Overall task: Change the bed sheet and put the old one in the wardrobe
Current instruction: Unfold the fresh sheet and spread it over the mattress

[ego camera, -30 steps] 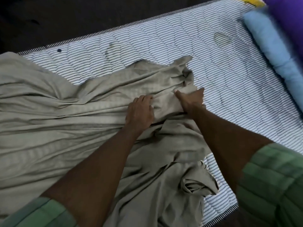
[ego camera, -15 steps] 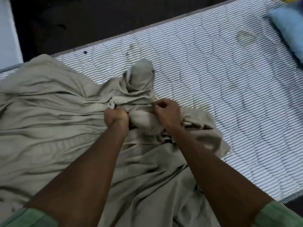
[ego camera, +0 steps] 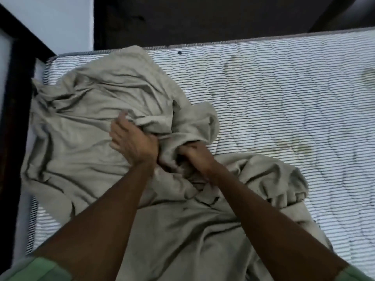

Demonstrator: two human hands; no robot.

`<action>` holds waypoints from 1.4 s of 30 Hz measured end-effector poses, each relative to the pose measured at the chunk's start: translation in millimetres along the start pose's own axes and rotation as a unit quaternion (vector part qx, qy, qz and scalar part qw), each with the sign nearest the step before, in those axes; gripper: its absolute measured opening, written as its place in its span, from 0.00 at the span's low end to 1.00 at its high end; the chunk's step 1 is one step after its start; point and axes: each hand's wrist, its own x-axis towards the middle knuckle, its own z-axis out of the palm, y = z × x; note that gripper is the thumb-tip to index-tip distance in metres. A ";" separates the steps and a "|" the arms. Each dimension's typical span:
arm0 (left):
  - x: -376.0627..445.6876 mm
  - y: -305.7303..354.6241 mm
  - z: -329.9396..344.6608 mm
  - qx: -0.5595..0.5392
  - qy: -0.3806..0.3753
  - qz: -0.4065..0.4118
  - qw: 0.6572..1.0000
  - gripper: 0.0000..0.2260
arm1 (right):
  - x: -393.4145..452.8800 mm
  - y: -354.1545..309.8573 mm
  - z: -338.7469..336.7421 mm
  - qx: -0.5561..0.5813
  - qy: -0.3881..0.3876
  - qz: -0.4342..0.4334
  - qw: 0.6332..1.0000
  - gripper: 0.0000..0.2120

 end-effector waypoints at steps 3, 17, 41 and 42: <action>-3.2 -16.9 -10.0 0.000 -0.079 0.246 0.966 0.28 | 7.8 6.3 5.9 0.062 0.355 0.036 0.932 0.14; 26.2 -28.5 -22.9 -0.088 -0.025 0.231 0.969 0.19 | 12.9 -18.1 78.7 -0.067 -0.050 -0.302 0.950 0.12; 85.0 -53.6 -11.1 -0.110 -0.234 -0.019 0.966 0.12 | 98.3 -94.0 78.9 -0.496 0.015 -0.295 0.817 0.18; 86.7 -50.7 -9.6 -0.110 -0.232 -0.021 0.966 0.10 | 97.2 -94.9 76.2 -0.519 0.030 -0.322 0.791 0.15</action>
